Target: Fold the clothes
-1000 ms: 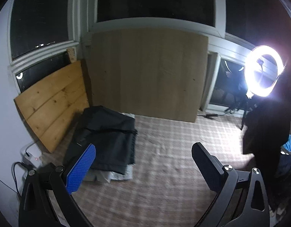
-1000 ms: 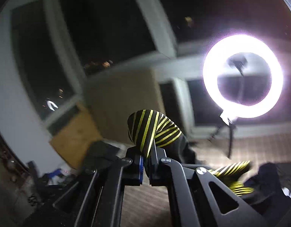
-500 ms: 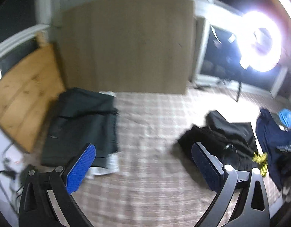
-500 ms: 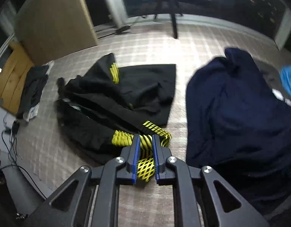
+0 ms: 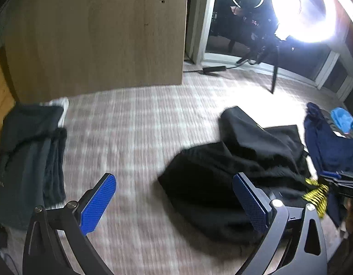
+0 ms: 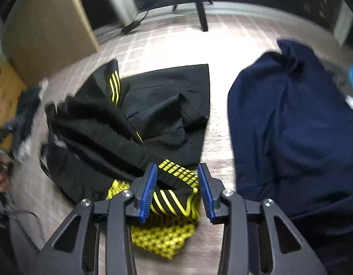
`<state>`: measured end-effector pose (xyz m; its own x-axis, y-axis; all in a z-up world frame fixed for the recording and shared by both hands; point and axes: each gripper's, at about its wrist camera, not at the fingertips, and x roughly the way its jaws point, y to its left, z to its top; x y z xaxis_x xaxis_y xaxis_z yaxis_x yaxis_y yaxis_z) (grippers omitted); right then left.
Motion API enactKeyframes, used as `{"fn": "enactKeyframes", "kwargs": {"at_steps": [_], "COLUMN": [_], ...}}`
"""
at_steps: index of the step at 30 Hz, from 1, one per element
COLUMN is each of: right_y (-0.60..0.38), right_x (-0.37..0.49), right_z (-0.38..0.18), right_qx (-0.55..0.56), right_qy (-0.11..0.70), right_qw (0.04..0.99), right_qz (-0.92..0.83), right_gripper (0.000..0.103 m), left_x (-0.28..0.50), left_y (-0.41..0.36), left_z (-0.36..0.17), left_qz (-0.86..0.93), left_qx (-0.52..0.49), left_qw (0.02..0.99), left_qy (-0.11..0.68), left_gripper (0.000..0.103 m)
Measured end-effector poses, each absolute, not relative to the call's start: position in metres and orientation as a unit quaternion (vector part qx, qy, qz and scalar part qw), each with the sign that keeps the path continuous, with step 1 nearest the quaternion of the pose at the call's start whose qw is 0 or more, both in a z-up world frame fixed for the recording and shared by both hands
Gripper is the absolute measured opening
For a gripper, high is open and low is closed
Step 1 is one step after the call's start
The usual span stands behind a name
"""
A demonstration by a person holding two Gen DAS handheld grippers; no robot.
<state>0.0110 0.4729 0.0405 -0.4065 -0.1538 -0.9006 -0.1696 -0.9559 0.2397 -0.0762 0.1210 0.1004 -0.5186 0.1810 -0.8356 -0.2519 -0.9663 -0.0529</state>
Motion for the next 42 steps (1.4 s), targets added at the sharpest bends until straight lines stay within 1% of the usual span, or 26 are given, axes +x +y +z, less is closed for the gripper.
{"fn": "enactKeyframes", "kwargs": {"at_steps": [2, 3, 6, 8, 9, 13, 17, 20, 25, 26, 27, 28, 29, 30, 31, 32, 35, 38, 40, 42], "right_y": [0.47, 0.464, 0.44, 0.434, 0.434, 0.449, 0.455, 0.448, 0.443, 0.444, 0.446, 0.448, 0.45, 0.451, 0.453, 0.455, 0.461, 0.468, 0.476, 0.48], "right_x": [0.005, 0.002, 0.006, 0.024, 0.036, 0.081, 0.085, 0.082, 0.082, 0.083, 0.084, 0.085, 0.086, 0.087, 0.089, 0.091, 0.098, 0.105, 0.109, 0.109], "right_z": [0.037, 0.035, 0.025, 0.023, 0.023, 0.03, 0.032, 0.031, 0.029, 0.03, 0.03, 0.03, 0.029, 0.03, 0.031, 0.033, 0.04, 0.047, 0.054, 0.058], "right_qx": [-0.541, -0.542, -0.569, -0.582, -0.585, -0.584, -0.576, -0.575, -0.576, -0.575, -0.575, -0.574, -0.573, -0.573, -0.571, -0.568, -0.558, -0.546, -0.533, -0.528], "right_qy": [0.165, 0.157, 0.078, 0.053, 0.052, 0.104, 0.128, 0.12, 0.119, 0.126, 0.131, 0.135, 0.138, 0.139, 0.14, 0.143, 0.151, 0.162, 0.183, 0.196], "right_qw": [0.0, 0.0, 0.022, 0.02, 0.017, 0.017, 0.035, 0.043, 0.045, 0.045, 0.045, 0.044, 0.044, 0.044, 0.045, 0.048, 0.055, 0.063, 0.066, 0.053], "right_qz": [0.825, 0.826, 0.818, 0.812, 0.809, 0.805, 0.807, 0.808, 0.808, 0.807, 0.807, 0.806, 0.806, 0.807, 0.807, 0.809, 0.814, 0.819, 0.823, 0.825], "right_gripper": [0.044, 0.044, 0.044, 0.044, 0.044, 0.044, 0.044, 0.044, 0.044, 0.044, 0.044, 0.044, 0.041, 0.035, 0.013, 0.003, 0.003, 0.003, 0.003, 0.004], "left_x": [-0.09, -0.095, -0.105, -0.104, -0.101, -0.087, -0.095, -0.108, -0.125, -0.126, -0.125, -0.123, -0.121, -0.119, -0.117, -0.115, -0.096, -0.072, -0.058, -0.052], "left_y": [0.126, 0.129, 0.137, 0.138, 0.136, 0.12, 0.122, 0.144, 0.17, 0.171, 0.169, 0.165, 0.161, 0.157, 0.153, 0.149, 0.134, 0.117, 0.106, 0.101], "left_z": [0.096, 0.093, 0.083, 0.076, 0.075, 0.083, 0.092, 0.084, 0.044, 0.037, 0.035, 0.038, 0.04, 0.042, 0.044, 0.047, 0.063, 0.08, 0.09, 0.095], "left_qz": [0.868, 0.866, 0.858, 0.854, 0.854, 0.858, 0.856, 0.848, 0.815, 0.81, 0.807, 0.808, 0.808, 0.809, 0.809, 0.809, 0.816, 0.828, 0.831, 0.831], "left_qx": [-0.479, -0.482, -0.492, -0.497, -0.495, -0.489, -0.485, -0.491, -0.526, -0.533, -0.537, -0.536, -0.536, -0.536, -0.535, -0.534, -0.517, -0.497, -0.487, -0.484], "left_qw": [0.126, 0.128, 0.132, 0.127, 0.128, 0.14, 0.165, 0.177, 0.185, 0.19, 0.2, 0.207, 0.214, 0.22, 0.227, 0.233, 0.248, 0.249, 0.256, 0.258], "left_qy": [0.044, 0.047, 0.068, 0.089, 0.094, 0.075, 0.065, 0.093, 0.155, 0.157, 0.144, 0.129, 0.115, 0.101, 0.087, 0.075, 0.064, 0.078, 0.082, 0.092], "left_gripper": [0.102, 0.102, 0.102, 0.102, 0.102, 0.102, 0.102, 0.102, 0.102, 0.095, 0.088, 0.065, 0.041, 0.028, 0.008, 0.0, 0.0, 0.0, 0.0, 0.0]}}
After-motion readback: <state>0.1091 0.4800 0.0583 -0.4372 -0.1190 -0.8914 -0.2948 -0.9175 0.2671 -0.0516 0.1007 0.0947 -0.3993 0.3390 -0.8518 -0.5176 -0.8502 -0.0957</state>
